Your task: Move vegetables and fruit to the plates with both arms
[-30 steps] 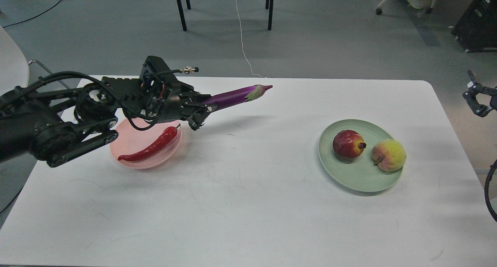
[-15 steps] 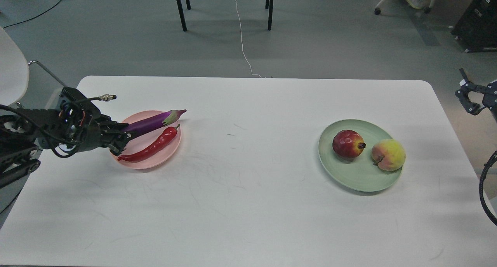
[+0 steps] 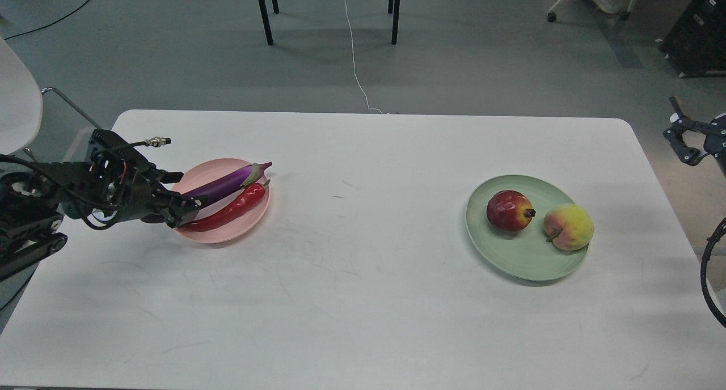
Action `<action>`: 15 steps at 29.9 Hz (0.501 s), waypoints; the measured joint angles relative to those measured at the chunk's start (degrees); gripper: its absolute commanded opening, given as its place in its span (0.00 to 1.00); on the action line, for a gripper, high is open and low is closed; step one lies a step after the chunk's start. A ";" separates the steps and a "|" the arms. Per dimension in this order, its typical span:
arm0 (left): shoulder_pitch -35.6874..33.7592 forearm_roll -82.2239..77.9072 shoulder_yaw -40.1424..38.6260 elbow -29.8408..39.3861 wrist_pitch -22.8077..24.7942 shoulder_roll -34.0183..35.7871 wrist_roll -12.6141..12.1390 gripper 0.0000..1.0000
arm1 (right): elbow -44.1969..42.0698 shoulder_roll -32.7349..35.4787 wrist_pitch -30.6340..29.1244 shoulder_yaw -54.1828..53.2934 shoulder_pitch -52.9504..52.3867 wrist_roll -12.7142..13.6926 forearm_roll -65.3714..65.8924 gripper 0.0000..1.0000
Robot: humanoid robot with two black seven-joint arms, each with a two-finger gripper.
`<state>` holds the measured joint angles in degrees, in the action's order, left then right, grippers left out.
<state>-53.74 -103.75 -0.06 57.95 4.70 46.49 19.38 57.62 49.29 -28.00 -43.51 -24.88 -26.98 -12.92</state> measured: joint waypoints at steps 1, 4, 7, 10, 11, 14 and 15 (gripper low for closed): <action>-0.11 2.81 -0.96 0.04 0.05 0.11 0.49 0.98 | 0.00 -0.01 0.00 0.00 0.00 0.00 0.00 0.98; -0.46 12.79 -4.89 0.08 0.21 0.45 2.49 0.98 | -0.06 -0.01 0.00 0.00 0.00 0.00 0.00 0.98; -0.53 25.46 -10.09 -0.15 0.42 0.86 5.17 0.98 | -0.38 -0.01 0.00 -0.16 -0.33 0.00 0.00 0.98; -0.53 38.82 -14.56 -0.37 0.55 1.36 6.91 0.98 | -0.68 -0.08 0.00 -1.14 -0.54 0.00 0.00 0.98; -0.49 43.60 -15.82 -0.38 0.57 1.36 7.14 0.98 | -0.74 -0.19 0.00 -1.74 -0.57 0.00 0.00 0.98; -0.19 57.92 -18.53 -0.57 0.66 1.03 7.19 0.98 | -0.93 -0.57 0.00 -3.47 -0.61 0.00 0.00 0.98; -0.14 62.97 -19.05 -0.64 0.79 0.76 7.19 0.98 | -1.10 -0.67 0.00 -3.96 -0.67 0.00 0.00 0.98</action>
<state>-53.88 -40.77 -19.12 57.31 5.48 47.25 26.57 56.52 48.62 -28.00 -47.47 -25.56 -26.98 -12.91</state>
